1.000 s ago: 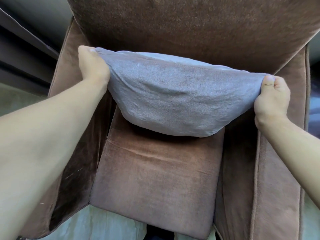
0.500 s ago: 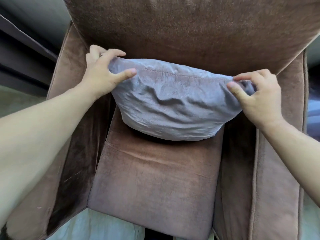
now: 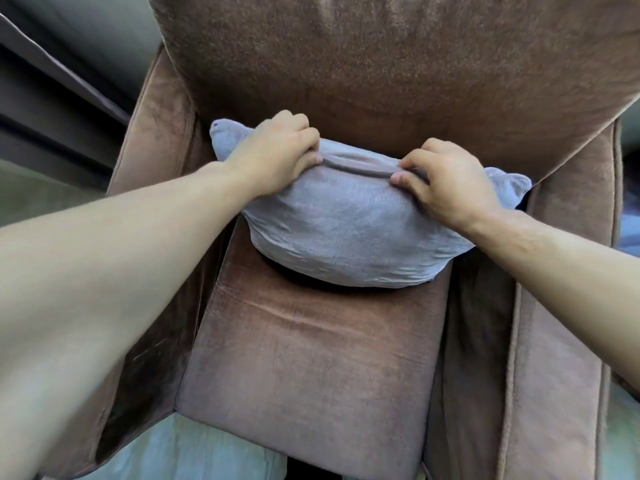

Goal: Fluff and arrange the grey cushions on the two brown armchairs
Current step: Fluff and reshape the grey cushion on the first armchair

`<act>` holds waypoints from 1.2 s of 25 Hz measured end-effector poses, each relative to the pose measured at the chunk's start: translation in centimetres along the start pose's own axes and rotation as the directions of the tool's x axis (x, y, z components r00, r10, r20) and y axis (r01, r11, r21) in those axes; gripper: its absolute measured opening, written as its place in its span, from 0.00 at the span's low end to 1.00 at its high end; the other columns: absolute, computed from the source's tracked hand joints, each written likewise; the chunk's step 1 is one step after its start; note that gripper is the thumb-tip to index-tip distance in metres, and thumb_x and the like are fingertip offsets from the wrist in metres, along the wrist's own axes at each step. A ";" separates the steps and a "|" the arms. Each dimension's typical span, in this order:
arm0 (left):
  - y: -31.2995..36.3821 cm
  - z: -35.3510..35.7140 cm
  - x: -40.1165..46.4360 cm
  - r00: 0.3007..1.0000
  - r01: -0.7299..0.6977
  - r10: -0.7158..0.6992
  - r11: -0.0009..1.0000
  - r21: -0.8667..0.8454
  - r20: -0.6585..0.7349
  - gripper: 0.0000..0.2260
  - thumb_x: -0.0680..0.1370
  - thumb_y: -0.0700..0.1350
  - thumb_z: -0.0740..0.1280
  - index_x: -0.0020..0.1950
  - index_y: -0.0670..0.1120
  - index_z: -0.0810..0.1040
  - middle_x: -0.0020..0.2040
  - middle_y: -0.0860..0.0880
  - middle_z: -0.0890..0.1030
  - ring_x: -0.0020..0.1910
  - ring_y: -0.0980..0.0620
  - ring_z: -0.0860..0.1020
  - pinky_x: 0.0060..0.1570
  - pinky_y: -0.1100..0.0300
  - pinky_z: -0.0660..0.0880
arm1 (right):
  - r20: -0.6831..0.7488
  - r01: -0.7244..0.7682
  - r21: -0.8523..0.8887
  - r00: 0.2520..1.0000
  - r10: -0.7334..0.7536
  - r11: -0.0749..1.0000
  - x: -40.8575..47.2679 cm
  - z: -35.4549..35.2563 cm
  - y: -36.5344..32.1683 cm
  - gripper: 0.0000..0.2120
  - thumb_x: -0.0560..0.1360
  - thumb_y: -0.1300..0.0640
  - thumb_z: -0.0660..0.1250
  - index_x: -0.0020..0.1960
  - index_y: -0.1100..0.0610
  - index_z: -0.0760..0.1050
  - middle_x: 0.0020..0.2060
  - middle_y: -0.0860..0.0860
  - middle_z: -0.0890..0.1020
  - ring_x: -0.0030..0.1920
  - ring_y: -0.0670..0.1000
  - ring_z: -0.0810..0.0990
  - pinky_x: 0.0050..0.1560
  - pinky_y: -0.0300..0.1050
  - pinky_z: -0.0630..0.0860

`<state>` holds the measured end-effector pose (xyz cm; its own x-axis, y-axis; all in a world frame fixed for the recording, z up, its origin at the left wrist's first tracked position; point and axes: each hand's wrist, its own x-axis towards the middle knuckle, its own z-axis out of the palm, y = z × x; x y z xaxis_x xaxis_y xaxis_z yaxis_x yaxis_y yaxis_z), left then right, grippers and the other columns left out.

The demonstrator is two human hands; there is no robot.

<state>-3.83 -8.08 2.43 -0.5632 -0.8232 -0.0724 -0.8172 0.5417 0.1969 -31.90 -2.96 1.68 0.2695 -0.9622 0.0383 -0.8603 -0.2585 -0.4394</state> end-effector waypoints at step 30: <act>1.5 11.0 -12.1 0.609 0.784 -0.690 0.450 -0.428 0.391 0.13 0.73 0.35 0.60 0.39 0.47 0.82 0.40 0.44 0.86 0.43 0.42 0.84 0.49 0.52 0.81 | 0.175 -0.152 0.213 0.978 0.115 0.965 -12.9 7.7 -1.1 0.07 0.72 0.64 0.66 0.48 0.59 0.79 0.43 0.56 0.81 0.43 0.55 0.76 0.48 0.49 0.72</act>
<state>0.45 4.59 -7.20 0.1727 -0.8089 -0.5620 -0.7563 -0.4744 0.4506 -31.11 10.36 -5.28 0.2401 -0.9557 -0.1705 -0.7790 -0.0848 -0.6213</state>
